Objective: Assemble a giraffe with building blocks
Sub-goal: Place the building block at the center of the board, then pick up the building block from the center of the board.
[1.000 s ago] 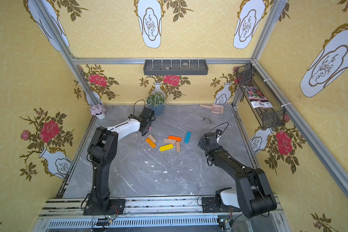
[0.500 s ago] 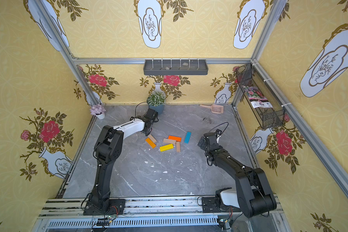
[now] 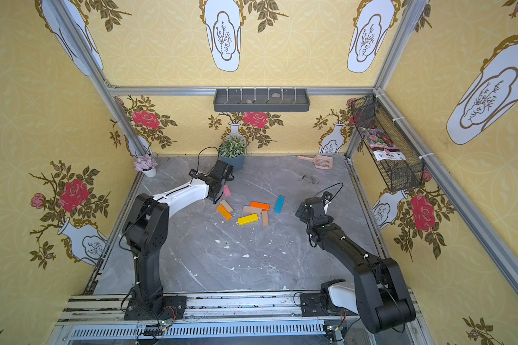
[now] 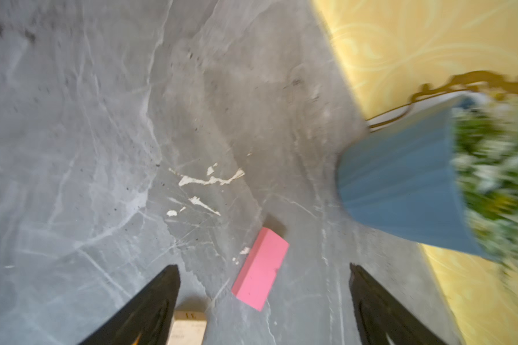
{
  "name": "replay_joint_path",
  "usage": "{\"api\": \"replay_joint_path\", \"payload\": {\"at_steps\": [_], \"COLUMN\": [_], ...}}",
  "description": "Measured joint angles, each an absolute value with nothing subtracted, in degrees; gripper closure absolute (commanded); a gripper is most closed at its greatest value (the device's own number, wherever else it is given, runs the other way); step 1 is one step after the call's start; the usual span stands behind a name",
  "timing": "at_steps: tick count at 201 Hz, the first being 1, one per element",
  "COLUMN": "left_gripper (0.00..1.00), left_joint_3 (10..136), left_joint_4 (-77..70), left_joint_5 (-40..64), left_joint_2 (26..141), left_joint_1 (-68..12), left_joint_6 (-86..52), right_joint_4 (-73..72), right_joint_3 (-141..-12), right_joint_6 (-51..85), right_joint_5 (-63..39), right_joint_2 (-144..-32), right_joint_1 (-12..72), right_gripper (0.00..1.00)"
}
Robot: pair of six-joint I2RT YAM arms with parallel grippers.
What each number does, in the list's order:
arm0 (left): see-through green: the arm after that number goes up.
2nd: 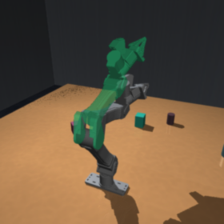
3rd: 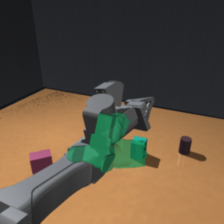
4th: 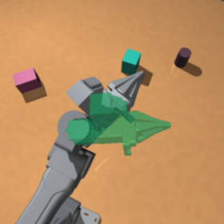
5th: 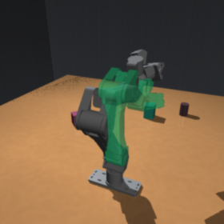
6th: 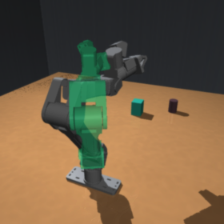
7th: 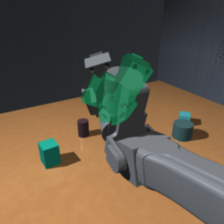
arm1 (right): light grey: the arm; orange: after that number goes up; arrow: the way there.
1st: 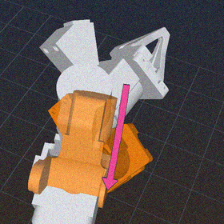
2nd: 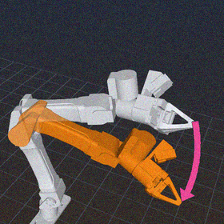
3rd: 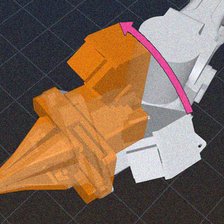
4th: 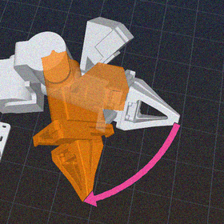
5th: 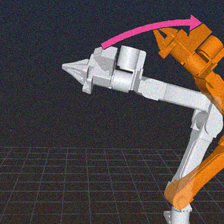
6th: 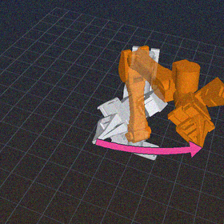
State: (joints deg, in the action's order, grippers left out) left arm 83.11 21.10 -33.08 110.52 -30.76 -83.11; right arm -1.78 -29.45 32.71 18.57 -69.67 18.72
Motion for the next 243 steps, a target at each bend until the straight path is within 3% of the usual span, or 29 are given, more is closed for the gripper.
{"api": "replay_joint_path", "payload": {"at_steps": [23, 55, 86, 125, 163, 243], "left_gripper": [0.00, 0.01, 0.01, 0.01, 0.01, 0.01], "left_joint_3": [74.70, 64.79, 49.76, 41.80, 32.42, 19.44], "left_joint_4": [12.95, 12.88, 12.34, 10.92, 7.14, -2.70], "left_joint_5": [-29.98, -25.45, -20.84, -17.54, -18.50, -27.16], "left_joint_2": [101.34, 91.00, 81.21, 73.97, 64.12, 46.74], "left_joint_1": [-28.99, -26.50, -21.34, -16.08, -15.40, -15.40], "left_joint_6": [-69.17, -56.84, -50.96, -45.04, -44.29, -50.06], "right_joint_4": [-3.18, -4.84, -5.26, -1.21, 1.21, 1.63], "right_joint_3": [-27.20, -30.37, -44.95, -68.64, -84.97, -103.70], "right_joint_6": [31.35, 29.93, 29.45, 27.81, 28.45, 33.69], "right_joint_5": [17.56, 7.51, 3.70, 4.97, 3.16, -8.82], "right_joint_2": [-67.02, -68.05, -79.66, -100.79, -115.15, -134.21], "right_joint_1": [19.40, 22.04, 35.62, 46.30, 50.13, 50.13], "right_gripper": [0.01, 0.02, 0.02, 0.02, 0.02, 0.02]}}
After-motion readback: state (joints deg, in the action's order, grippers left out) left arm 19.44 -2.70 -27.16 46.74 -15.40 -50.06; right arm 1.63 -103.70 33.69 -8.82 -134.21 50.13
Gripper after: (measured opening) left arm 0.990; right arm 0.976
